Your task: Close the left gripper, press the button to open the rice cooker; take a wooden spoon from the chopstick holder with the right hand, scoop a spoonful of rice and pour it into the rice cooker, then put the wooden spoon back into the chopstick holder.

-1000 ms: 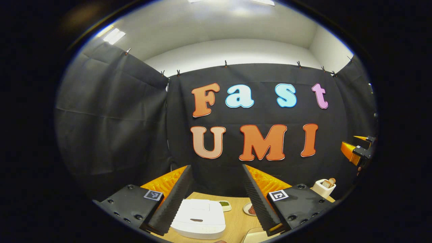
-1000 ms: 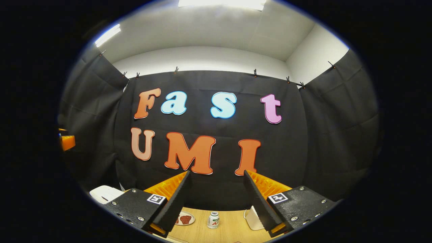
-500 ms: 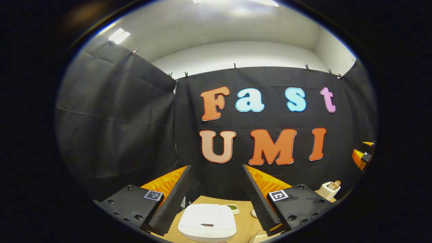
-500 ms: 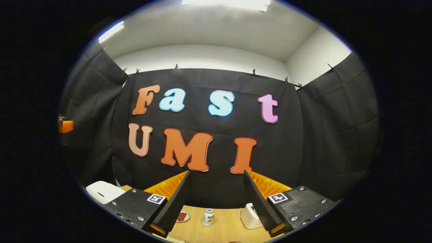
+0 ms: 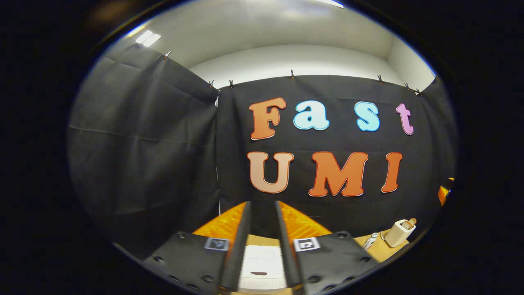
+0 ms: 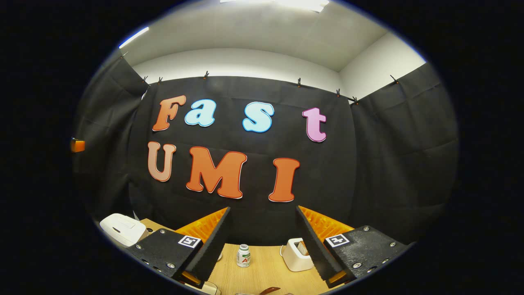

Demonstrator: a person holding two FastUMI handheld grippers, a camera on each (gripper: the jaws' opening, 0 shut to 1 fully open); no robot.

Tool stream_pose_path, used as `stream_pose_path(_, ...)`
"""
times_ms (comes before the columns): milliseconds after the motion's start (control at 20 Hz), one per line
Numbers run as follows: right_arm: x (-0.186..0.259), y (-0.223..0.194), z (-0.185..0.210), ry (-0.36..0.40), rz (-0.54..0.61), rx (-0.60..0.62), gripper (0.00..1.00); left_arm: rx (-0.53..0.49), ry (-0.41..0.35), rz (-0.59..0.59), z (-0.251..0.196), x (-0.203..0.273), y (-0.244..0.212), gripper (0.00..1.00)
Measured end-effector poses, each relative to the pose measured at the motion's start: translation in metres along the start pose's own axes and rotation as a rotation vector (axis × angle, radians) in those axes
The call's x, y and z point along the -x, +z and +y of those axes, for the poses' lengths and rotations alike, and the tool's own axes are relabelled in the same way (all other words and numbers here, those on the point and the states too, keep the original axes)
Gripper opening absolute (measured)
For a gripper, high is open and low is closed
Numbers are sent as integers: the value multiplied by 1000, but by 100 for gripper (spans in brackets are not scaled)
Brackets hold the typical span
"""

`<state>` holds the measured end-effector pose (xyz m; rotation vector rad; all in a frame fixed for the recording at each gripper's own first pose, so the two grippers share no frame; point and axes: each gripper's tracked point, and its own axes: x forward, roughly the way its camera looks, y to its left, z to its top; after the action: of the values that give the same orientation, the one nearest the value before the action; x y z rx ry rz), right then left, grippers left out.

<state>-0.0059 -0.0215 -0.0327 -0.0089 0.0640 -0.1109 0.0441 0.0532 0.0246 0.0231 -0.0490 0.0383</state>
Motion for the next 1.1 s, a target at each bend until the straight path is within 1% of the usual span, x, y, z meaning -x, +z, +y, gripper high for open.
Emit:
stream_pose_path(50,2,0,-3,-6,0,2,95,18,-20,22,-4,-2,-5,7)
stream_pose_path(100,4,1,-6,-16,0,5,95,36,-48,41,-9,-5,-13,13)
stream_pose_path(150,6,-2,-9,-24,3,6,95,36,-29,57,-5,-19,-22,6)
stream_pose_path(200,8,-3,-11,-32,7,5,95,37,8,84,4,-8,-25,5)
stream_pose_path(250,10,-4,-13,-38,12,4,95,50,-3,126,5,-13,-39,3)
stream_pose_path(300,12,-7,-15,-46,16,3,95,64,0,167,8,-19,-53,4)
stream_pose_path(350,16,-8,-18,-56,22,5,97,69,4,218,11,-22,-65,4)
stream_pose_path(400,19,-10,-20,-64,27,6,95,78,-3,273,12,-28,-83,4)
stream_pose_path(500,24,-15,-23,-82,40,8,95,101,-27,368,10,-37,-113,6)
stream_pose_path(600,29,-20,-27,-100,55,12,95,126,-47,451,11,-45,-138,4)
stream_pose_path(700,34,-24,-29,-114,69,17,95,169,-68,534,8,-50,-162,6)
stream_pose_path(800,38,-30,-30,-129,80,22,95,219,-85,614,6,-54,-187,4)
stream_pose_path(850,40,-32,-30,-135,86,24,97,237,-95,650,5,-55,-199,4)
stream_pose_path(950,43,-36,-31,-146,99,30,97,270,-114,723,3,-55,-220,6)
stream_pose_path(1000,45,-38,-32,-150,105,33,95,287,-116,761,3,-54,-232,6)
stream_pose_path(1100,48,-43,-34,-158,114,40,95,331,-127,822,-2,-55,-252,6)
